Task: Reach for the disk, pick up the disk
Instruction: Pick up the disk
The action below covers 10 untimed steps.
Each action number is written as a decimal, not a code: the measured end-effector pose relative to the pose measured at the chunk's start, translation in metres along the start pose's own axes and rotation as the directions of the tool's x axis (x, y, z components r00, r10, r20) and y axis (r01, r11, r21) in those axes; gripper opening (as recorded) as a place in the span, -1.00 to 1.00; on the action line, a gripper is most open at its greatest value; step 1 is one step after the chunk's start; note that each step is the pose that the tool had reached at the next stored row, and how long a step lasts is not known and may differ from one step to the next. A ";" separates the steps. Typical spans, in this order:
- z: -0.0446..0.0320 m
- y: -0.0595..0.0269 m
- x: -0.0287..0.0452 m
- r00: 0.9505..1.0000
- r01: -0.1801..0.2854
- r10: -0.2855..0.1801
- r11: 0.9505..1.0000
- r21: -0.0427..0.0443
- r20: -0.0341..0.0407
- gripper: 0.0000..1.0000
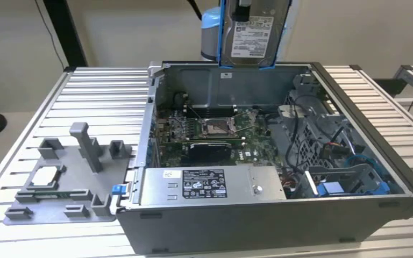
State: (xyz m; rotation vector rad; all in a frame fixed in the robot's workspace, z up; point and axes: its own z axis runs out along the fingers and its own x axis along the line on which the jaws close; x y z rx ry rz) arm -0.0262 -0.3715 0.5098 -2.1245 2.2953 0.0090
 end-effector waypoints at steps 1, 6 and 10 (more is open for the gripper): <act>0.0001 -0.0027 -0.0002 1.000 0.000 0.000 1.000 0.000 0.000 -1.00; 0.0007 -0.0154 -0.0012 1.000 0.000 0.000 1.000 0.000 0.000 -1.00; 0.0012 -0.0268 -0.0021 1.000 0.000 0.000 1.000 0.000 0.000 -1.00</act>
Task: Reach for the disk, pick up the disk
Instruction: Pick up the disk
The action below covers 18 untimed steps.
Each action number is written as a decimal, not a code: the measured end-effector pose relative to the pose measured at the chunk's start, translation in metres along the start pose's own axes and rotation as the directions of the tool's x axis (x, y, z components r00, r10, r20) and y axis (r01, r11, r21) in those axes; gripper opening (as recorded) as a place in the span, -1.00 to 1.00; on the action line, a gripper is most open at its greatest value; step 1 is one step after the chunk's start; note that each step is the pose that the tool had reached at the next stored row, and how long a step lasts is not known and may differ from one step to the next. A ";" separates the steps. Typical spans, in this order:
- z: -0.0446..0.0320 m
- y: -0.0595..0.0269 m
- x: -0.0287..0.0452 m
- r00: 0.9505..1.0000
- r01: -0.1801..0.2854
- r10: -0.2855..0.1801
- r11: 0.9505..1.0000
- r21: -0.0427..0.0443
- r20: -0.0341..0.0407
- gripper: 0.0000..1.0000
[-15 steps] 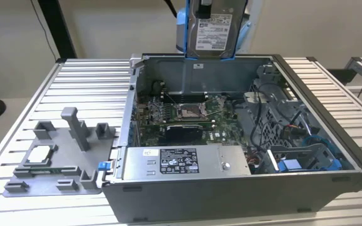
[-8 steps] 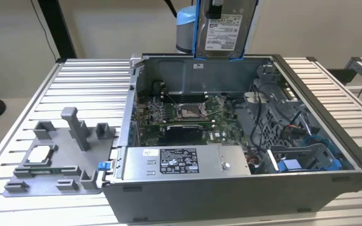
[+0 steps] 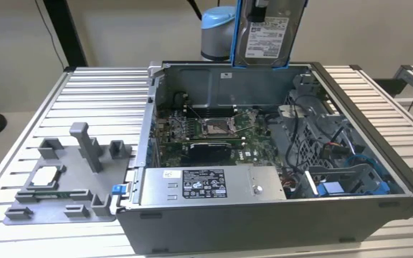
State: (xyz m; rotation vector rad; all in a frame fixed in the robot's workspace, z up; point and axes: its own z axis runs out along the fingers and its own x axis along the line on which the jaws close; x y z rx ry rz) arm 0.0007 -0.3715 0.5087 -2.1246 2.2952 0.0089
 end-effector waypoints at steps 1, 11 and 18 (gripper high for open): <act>0.0001 -0.0028 -0.0002 1.000 0.000 0.000 1.000 0.000 0.000 -1.00; 0.0014 -0.0303 -0.0024 1.000 0.000 0.000 1.000 0.000 0.000 -1.00; 0.0019 -0.0392 -0.0030 1.000 0.000 0.000 1.000 0.000 0.000 -1.00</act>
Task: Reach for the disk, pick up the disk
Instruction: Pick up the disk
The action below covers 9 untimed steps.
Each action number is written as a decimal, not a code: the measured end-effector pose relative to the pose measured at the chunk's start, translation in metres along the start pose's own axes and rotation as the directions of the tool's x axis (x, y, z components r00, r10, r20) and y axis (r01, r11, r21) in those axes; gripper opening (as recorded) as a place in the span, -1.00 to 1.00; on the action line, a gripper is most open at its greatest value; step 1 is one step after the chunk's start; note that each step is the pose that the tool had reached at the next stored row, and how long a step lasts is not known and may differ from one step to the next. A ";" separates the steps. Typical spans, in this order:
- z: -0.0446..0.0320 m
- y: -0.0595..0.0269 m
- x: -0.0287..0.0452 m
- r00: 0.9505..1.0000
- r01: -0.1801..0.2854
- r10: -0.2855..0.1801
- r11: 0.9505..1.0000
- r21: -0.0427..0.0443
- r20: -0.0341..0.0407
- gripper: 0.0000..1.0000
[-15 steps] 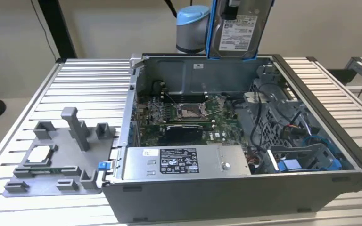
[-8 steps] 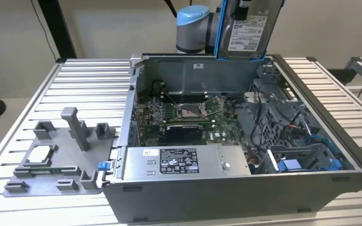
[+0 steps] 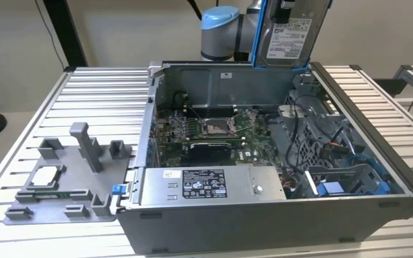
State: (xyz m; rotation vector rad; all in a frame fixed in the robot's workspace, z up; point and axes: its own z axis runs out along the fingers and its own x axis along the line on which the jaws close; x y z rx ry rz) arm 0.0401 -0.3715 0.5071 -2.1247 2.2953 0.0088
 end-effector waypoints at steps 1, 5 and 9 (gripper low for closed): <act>0.0000 -0.0004 0.0000 1.000 0.000 0.000 1.000 0.000 0.000 -1.00; 0.0003 -0.0050 -0.0003 1.000 0.000 0.000 1.000 0.000 0.000 -1.00; 0.0004 -0.0110 -0.0009 1.000 0.000 0.000 1.000 0.000 0.000 -1.00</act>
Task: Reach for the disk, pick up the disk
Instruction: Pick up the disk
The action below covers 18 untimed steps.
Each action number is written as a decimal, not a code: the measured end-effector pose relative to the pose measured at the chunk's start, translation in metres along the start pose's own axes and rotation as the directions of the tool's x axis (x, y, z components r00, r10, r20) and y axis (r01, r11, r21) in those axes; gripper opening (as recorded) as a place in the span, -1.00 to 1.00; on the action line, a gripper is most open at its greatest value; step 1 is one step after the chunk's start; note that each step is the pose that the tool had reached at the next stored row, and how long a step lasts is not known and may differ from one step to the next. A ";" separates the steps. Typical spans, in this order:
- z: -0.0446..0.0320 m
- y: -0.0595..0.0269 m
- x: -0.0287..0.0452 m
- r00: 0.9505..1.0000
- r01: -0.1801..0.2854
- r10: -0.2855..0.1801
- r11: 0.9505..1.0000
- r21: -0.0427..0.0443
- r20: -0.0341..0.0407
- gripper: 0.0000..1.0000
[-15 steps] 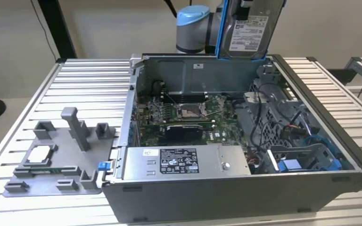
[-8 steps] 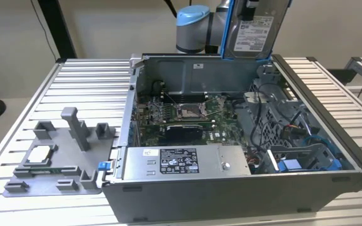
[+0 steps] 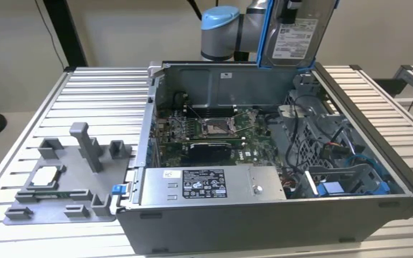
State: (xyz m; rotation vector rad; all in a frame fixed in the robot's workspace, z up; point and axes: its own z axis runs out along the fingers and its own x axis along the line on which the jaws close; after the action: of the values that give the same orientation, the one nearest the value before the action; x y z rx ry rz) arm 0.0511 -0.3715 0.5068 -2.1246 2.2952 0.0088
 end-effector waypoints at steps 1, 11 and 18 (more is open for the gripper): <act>0.0000 -0.0001 0.0000 1.000 0.000 0.000 1.000 0.000 0.000 -1.00; 0.0000 -0.0014 -0.0001 1.000 0.000 0.000 1.000 0.000 0.000 -1.00; 0.0000 -0.0018 0.0028 1.000 0.000 0.000 1.000 0.000 0.000 -1.00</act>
State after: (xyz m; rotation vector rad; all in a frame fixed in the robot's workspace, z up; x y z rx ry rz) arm 0.0527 -0.3744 0.5068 -2.1247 2.2951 0.0090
